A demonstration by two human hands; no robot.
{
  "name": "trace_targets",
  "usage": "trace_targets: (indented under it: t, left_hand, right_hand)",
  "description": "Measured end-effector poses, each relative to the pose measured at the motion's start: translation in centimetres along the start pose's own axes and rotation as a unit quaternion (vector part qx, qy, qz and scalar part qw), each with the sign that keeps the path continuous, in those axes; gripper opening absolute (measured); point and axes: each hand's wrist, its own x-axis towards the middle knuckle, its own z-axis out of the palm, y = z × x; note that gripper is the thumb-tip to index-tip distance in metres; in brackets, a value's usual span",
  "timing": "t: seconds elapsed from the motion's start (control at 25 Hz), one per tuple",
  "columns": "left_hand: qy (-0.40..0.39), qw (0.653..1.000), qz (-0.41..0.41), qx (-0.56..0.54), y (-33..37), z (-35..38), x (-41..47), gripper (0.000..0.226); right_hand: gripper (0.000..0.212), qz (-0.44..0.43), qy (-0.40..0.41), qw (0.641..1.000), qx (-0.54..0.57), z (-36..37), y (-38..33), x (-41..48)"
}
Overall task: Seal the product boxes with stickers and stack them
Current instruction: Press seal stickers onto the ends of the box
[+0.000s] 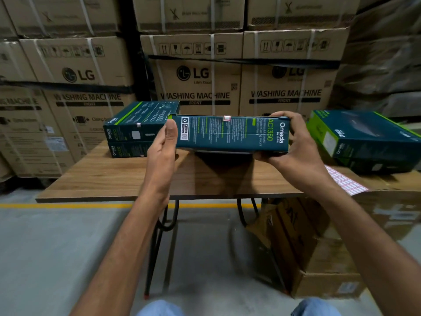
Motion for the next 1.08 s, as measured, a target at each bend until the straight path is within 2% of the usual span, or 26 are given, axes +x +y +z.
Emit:
trace_targets:
  t: [0.08,0.2,0.36,0.56,0.6,0.68,0.76,0.84,0.96,1.08]
  left_hand:
    - [-0.006,0.998,0.034,0.044,-0.5,-0.4,0.2,0.076]
    - [-0.009,0.992,0.101,0.072,-1.2,-0.8,0.2,0.065]
    - [-0.007,0.992,0.116,0.055,-1.4,-1.0,0.4,0.061]
    - [0.000,0.994,0.104,0.045,-1.2,-0.8,0.3,0.060]
    - [0.005,0.995,0.094,0.039,-1.4,-0.9,0.3,0.062]
    - [0.022,0.997,0.067,0.015,-1.6,-0.9,0.1,0.076]
    - [0.038,0.998,0.037,-0.018,-2.3,-0.8,0.2,0.082]
    - [0.028,0.998,0.019,-0.055,-2.6,-0.4,0.3,0.072]
    - [-0.015,0.992,-0.008,-0.129,-2.3,0.4,0.3,0.064]
    - [-0.072,0.983,-0.013,-0.168,-1.1,1.4,1.1,0.072]
  right_hand:
    - [0.088,-0.013,0.001,1.000,0.003,-0.4,-0.5,0.4]
    - [0.090,-0.011,0.000,1.000,-0.005,-0.8,-1.1,0.7]
    - [0.090,-0.009,-0.001,1.000,-0.006,-0.2,-1.5,0.5]
    - [0.079,-0.002,-0.055,0.996,-0.067,-1.6,-2.0,0.7]
    - [0.071,0.003,-0.080,0.995,-0.067,-2.1,-2.2,0.7]
    - [0.048,0.028,-0.105,0.994,0.004,-2.8,-2.6,0.9]
    - [0.038,0.046,-0.084,0.994,0.050,-2.9,-2.7,1.2]
    - [0.039,0.053,-0.053,0.996,0.040,-2.5,-3.0,1.4]
    - [0.029,0.083,0.003,0.997,-0.002,-1.2,-3.4,1.2]
    - [0.045,0.125,0.005,0.992,0.008,-1.1,-2.7,0.8]
